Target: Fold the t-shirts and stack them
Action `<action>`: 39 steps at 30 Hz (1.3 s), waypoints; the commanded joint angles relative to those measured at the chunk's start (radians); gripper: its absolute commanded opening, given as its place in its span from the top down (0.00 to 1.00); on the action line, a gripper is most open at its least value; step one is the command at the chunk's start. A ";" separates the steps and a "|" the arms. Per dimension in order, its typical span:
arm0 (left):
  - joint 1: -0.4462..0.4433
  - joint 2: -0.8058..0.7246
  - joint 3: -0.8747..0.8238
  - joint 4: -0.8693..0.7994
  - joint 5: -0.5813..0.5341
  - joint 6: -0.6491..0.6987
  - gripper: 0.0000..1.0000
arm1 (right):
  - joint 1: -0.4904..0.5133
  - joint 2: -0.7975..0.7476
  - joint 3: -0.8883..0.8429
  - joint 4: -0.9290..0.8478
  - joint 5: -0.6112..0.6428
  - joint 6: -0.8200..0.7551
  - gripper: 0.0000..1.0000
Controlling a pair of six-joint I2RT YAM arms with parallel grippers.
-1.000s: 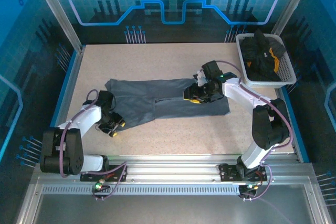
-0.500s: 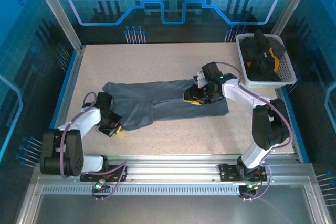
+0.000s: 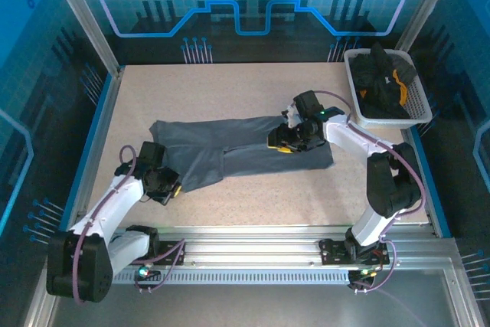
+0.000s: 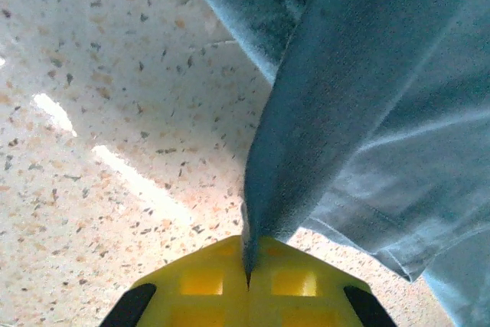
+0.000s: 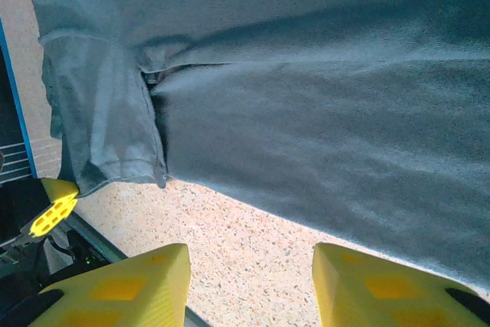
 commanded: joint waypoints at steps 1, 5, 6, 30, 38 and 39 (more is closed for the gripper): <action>-0.013 -0.034 -0.037 -0.041 0.012 -0.036 1.00 | 0.012 0.021 0.026 0.005 -0.018 -0.004 0.53; -0.082 -0.045 -0.023 0.004 0.019 -0.028 1.00 | 0.013 0.026 0.029 0.000 -0.017 -0.006 0.53; -0.105 -0.042 -0.011 0.005 0.014 -0.025 1.00 | 0.013 0.026 0.029 -0.001 -0.018 -0.006 0.53; 0.093 0.107 0.202 -0.010 -0.305 0.238 1.00 | 0.003 0.024 0.043 -0.026 -0.015 -0.021 0.53; 0.128 0.171 0.255 0.047 -0.337 0.295 1.00 | -0.002 0.029 0.045 -0.026 -0.019 -0.022 0.53; 0.135 0.189 0.260 0.061 -0.335 0.302 1.00 | -0.004 0.031 0.047 -0.027 -0.019 -0.024 0.53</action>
